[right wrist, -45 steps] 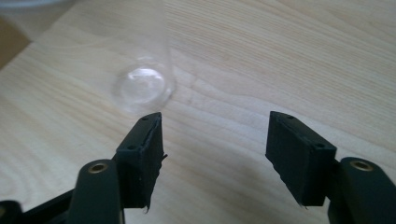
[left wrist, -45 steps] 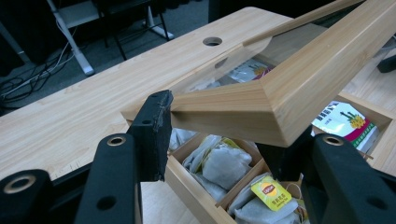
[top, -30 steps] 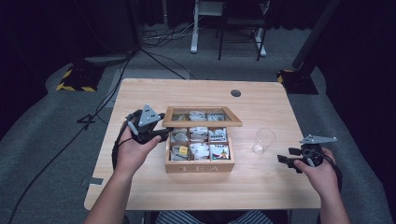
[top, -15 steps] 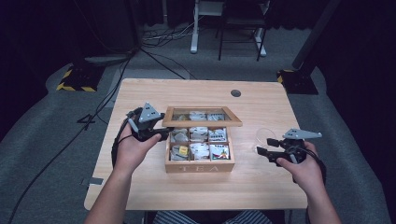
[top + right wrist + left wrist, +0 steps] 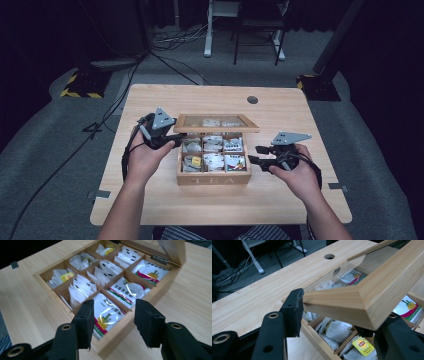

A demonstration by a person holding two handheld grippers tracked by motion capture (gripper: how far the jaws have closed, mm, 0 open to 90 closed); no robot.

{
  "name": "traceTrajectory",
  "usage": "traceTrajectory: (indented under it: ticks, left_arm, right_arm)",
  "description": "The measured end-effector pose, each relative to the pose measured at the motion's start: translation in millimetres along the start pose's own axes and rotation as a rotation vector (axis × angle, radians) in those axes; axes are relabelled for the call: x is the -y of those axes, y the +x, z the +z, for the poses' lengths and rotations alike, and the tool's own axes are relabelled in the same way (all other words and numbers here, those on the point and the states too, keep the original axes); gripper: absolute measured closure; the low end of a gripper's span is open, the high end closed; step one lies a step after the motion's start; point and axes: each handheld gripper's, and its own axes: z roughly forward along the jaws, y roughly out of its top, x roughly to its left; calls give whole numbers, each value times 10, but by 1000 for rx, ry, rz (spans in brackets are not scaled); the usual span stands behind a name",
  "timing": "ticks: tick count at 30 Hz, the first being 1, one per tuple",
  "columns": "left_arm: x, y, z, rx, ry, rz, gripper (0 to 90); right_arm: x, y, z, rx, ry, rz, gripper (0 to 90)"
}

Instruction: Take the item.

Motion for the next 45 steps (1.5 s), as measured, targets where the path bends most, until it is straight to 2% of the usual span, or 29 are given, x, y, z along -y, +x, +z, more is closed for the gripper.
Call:
traceTrajectory:
  ticks: [6,10,12,16,19,33,35,45]
  left_arm:
    - [-2,-25,-16,-23,-15,36,503]
    - [0,-12,-34,-17,-26,39,511]
    - [-1,-7,-40,-12,-29,36,514]
    - [-1,11,-53,1,-35,28,515]
    - [2,39,-68,23,-50,4,517]
    - [-6,71,-69,40,-54,0,514]
    - [-10,75,-68,41,-56,-4,514]
    - [-11,76,-69,43,-51,2,513]
  right_arm:
    - [-70,187,195,-42,11,-30,551]
    - [-141,322,322,-54,11,-68,535]
    - [-179,389,384,-65,30,-58,534]
    - [-254,494,513,-67,51,-81,518]
    - [-310,546,599,-72,62,-88,519]
    - [-481,687,925,-99,41,-87,551]
    - [-487,712,982,-98,39,-93,561]
    - [-487,906,1278,-151,65,-138,571]
